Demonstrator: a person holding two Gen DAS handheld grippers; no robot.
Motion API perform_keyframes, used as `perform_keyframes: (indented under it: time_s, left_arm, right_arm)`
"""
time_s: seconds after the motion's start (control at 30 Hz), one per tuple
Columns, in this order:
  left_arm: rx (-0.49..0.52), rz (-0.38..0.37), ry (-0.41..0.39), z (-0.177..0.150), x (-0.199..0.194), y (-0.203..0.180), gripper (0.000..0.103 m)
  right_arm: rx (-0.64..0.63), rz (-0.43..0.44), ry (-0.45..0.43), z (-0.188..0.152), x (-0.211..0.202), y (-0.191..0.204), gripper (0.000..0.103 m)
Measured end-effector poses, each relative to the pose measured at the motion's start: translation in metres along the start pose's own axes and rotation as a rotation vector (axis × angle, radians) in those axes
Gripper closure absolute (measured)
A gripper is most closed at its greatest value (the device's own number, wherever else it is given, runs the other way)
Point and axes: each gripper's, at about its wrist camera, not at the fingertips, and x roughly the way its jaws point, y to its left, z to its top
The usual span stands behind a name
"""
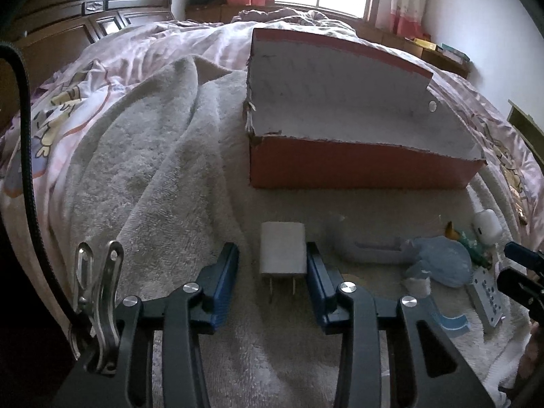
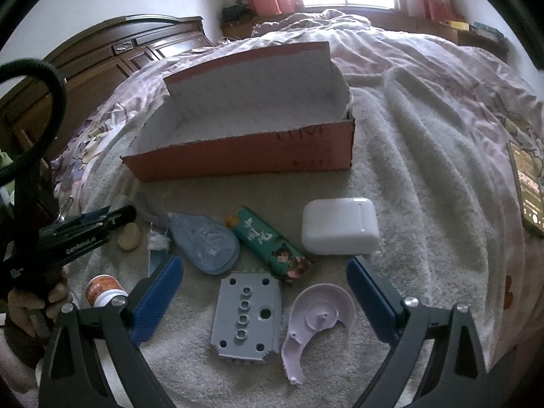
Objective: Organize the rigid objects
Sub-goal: 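Close the left tool on the white plug charger while the right tool approaches the white earbud case, then close the right tool on the white earbud case while the left tool holds the charger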
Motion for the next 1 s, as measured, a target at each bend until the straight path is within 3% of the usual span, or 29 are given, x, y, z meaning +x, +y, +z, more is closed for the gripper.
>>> perform_keyframes:
  time_s: [0.1,0.2,0.47,0.63,0.73,1.0]
  left_arm:
    - [-0.003,-0.003,-0.007,0.0,0.0,0.001,0.064]
    - [-0.01,0.001,-0.011,0.0,-0.001,0.002,0.071]
    - [-0.005,0.002,-0.007,0.001,0.002,0.004,0.071]
    - [0.008,0.012,-0.014,0.004,0.005,0.002,0.072]
    - [-0.003,-0.002,-0.031,0.004,-0.001,0.004,0.078]
    - [0.014,-0.073,-0.034,0.005,-0.005,-0.001,0.078]
  right_arm:
    - [0.007,-0.008,-0.009,0.002,-0.003,-0.004,0.004]
    - [0.011,-0.029,-0.022,0.004,-0.007,-0.01,0.004]
    - [0.055,-0.062,0.004,0.01,-0.001,-0.023,0.007]
    - [-0.007,-0.066,-0.01,0.016,-0.004,-0.01,0.007]
    - [-0.029,-0.067,-0.005,0.018,-0.002,-0.004,0.007]
    - [0.011,-0.123,0.021,0.023,0.014,-0.021,0.007]
